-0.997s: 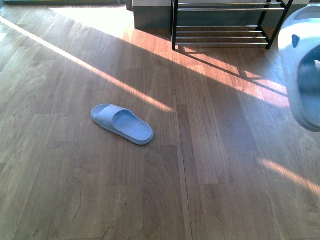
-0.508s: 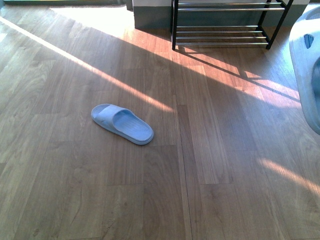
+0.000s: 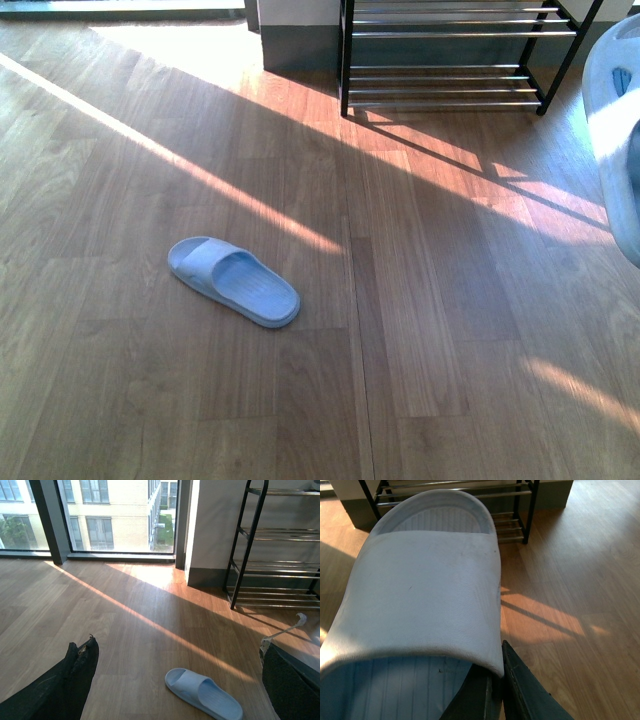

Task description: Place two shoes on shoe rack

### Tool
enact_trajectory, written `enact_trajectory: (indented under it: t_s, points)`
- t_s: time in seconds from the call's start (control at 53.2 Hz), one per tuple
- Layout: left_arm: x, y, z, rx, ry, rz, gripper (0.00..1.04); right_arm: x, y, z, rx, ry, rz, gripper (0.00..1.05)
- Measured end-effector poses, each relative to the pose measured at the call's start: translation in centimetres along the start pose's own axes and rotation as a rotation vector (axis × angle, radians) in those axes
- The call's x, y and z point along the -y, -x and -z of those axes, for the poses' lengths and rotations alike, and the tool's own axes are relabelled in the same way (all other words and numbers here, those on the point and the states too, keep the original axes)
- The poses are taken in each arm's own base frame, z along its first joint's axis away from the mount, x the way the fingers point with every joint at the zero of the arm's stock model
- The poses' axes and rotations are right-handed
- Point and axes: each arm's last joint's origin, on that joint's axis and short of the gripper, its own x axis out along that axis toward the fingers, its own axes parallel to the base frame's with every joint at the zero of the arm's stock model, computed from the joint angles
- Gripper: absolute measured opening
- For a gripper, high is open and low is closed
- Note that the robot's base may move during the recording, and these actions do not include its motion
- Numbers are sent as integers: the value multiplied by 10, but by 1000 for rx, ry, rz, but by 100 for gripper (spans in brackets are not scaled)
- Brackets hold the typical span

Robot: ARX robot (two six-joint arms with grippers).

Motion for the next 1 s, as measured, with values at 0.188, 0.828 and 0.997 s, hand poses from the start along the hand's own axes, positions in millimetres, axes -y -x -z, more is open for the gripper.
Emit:
enact_trajectory:
  t_s: [0.188,0.828,0.997]
  points:
    - [0,0,0,0,0,-3,95,-3,0,0,1,3,-17,2]
    - [0,-1,1,-123,65,-124,95,-1,0,0,1,1,-6,2]
    - [9,-29,4,-412,211,-403,95,-1,0,0,1,1,-4,2]
